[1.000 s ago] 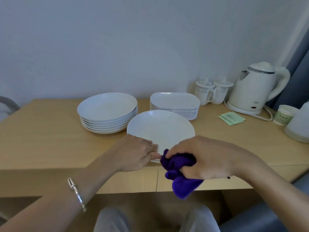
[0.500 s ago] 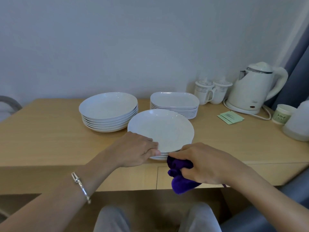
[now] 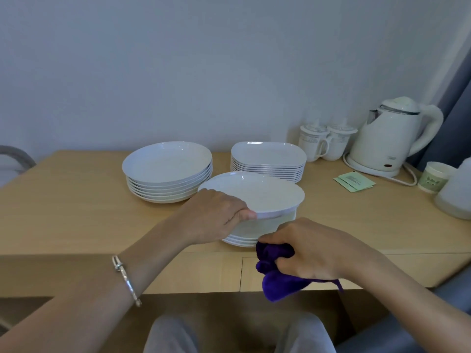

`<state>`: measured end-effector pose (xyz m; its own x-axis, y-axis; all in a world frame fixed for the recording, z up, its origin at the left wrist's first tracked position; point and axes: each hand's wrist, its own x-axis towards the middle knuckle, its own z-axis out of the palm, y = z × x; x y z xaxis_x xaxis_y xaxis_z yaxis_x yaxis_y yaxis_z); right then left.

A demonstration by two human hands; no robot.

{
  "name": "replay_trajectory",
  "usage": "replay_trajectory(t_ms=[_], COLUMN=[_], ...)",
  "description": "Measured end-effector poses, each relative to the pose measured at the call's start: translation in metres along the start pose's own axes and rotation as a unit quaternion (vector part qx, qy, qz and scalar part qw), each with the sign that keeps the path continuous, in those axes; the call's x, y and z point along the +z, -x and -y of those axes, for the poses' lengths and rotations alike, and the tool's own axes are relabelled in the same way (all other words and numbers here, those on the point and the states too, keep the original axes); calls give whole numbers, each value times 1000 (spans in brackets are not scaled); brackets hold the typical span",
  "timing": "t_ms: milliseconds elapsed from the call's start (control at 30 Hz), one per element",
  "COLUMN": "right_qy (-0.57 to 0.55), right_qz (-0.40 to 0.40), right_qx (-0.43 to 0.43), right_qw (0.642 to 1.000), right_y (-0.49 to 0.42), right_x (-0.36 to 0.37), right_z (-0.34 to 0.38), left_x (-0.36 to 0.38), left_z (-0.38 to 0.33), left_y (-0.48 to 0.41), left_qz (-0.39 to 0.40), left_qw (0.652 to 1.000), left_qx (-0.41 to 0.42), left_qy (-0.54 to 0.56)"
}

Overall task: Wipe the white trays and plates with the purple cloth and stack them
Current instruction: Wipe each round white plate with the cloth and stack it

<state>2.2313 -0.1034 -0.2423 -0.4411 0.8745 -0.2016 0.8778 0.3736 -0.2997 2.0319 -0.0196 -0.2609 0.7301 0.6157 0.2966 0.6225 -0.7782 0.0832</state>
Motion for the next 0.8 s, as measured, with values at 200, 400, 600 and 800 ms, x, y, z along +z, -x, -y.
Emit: replay_trajectory(t_ms=[200, 400, 600, 800], right_qy=[-73, -158, -175, -182], right_qz=[-93, -288, -320, -301], right_qx=[-20, 2, 45, 49], right_qw=[993, 945, 930, 935], right_y=[5, -16, -40, -68], right_x=[-42, -77, -57, -31], right_z=[15, 15, -5, -11], left_x=[-26, -41, -18, -1], left_z=[3, 24, 45, 49], left_y=[-19, -36, -24, -16], left_qz=[-207, -334, -337, -337], left_qw=[929, 710, 489, 459], left_qx=[-176, -342, -445, -467], left_qy=[251, 518, 670, 677])
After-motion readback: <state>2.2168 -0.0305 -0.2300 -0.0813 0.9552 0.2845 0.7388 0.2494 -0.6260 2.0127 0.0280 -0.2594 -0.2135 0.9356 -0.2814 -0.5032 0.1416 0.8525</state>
